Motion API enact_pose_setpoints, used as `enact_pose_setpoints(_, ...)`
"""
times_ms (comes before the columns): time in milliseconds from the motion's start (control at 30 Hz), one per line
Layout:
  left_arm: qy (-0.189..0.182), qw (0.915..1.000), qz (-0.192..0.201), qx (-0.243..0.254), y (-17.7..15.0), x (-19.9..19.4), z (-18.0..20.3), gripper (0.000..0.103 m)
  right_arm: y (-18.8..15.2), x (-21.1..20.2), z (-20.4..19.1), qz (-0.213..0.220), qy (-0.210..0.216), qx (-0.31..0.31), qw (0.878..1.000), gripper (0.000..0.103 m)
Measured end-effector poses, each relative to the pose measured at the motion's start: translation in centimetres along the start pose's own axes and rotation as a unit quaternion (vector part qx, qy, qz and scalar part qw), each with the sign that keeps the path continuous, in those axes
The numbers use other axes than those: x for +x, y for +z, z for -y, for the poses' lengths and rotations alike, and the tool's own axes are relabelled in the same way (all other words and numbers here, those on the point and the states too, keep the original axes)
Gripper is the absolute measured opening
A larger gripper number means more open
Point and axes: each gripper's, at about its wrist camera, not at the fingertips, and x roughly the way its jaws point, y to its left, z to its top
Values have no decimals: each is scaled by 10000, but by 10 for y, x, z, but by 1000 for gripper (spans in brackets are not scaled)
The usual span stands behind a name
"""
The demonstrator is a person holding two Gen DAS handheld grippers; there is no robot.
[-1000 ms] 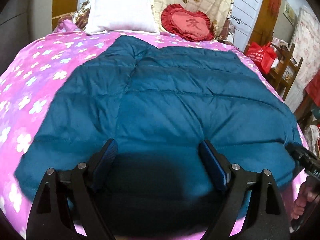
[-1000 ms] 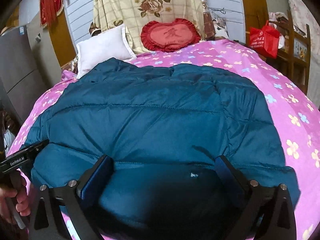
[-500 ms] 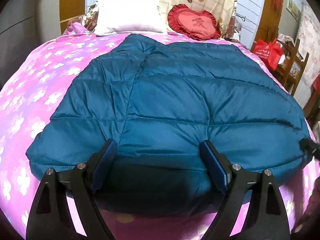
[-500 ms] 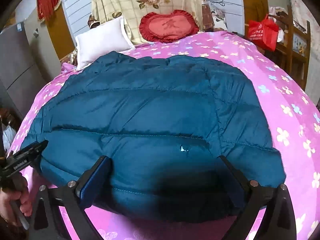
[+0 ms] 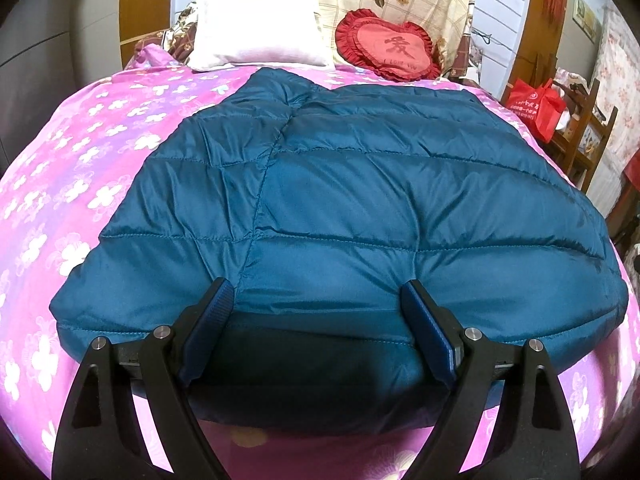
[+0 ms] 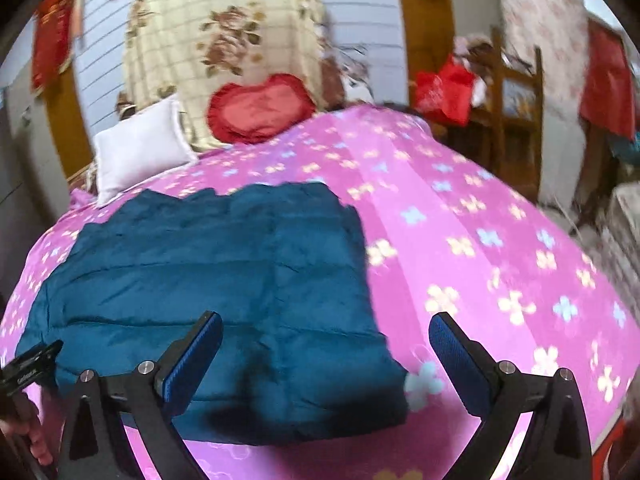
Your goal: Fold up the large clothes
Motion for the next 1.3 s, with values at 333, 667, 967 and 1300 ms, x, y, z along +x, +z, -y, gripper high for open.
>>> enact_pose_setpoints(333,-426,9986,228,-202,26,-25,-33,86,-5,-4,-8,7,225,62,9997,102)
enact_pose_setpoints(667,-627,9914,-595,-987,103,22,-115,86,-1,-6,-15,70,592,134,9981,102)
enact_pose_setpoints(967,-1010,9705,-1106,-1892,110,86,-138,86,-3,-2,-20,-62,768,107,9970,102)
enact_pose_setpoints(1300,-1122,9813,-195,-1550,95,84,-132,34,2,2,8,-202,668,478,9964,102)
